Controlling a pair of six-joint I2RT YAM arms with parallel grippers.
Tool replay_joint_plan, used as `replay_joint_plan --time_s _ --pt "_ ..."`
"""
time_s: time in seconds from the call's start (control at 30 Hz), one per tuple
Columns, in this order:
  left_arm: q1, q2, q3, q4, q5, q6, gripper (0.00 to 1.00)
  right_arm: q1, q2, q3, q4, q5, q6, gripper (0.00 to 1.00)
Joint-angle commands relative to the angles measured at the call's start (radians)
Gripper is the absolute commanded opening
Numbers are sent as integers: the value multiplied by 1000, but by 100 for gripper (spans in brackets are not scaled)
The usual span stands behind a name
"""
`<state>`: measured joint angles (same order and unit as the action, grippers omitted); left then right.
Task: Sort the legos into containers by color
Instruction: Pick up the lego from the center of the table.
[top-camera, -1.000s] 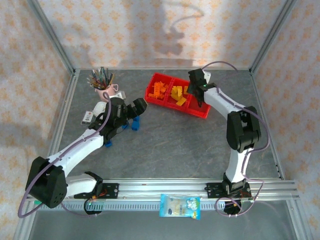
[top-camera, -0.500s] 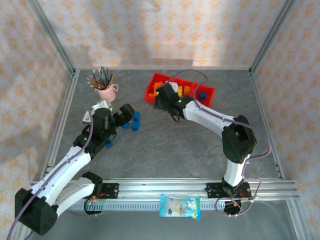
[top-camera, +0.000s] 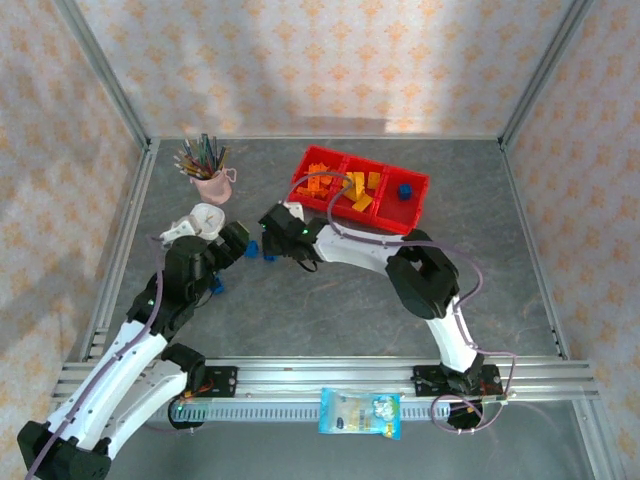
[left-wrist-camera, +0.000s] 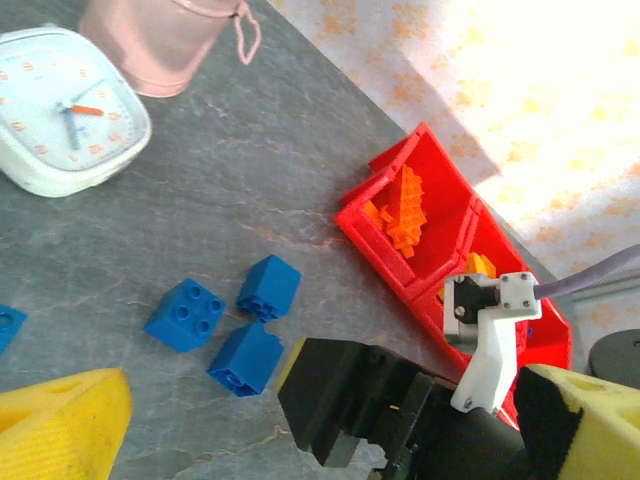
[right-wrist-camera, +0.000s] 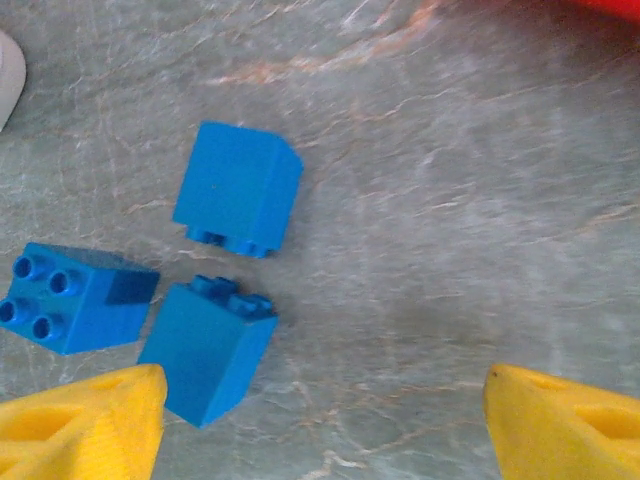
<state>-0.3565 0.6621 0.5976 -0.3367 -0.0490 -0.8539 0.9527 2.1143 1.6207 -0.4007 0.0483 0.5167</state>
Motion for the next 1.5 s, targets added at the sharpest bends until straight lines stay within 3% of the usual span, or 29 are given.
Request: replay_joint_plan --time_s 0.0,0.43,0.87,1.13,1.47 --pt "14 -35 -21 -66 -68 -22 99 9 52 76 -6 6 15 83" --pt "27 -37 -20 -64 -73 -22 99 27 154 142 -60 -10 10 82" --pt "30 -24 -25 -36 -46 -41 99 40 110 114 -108 70 -18 57" --pt "30 -28 -25 -32 -37 -47 99 41 172 200 -137 22 -15 56" --pt "30 -36 -32 -15 -29 -40 99 42 144 217 -165 56 -27 37"
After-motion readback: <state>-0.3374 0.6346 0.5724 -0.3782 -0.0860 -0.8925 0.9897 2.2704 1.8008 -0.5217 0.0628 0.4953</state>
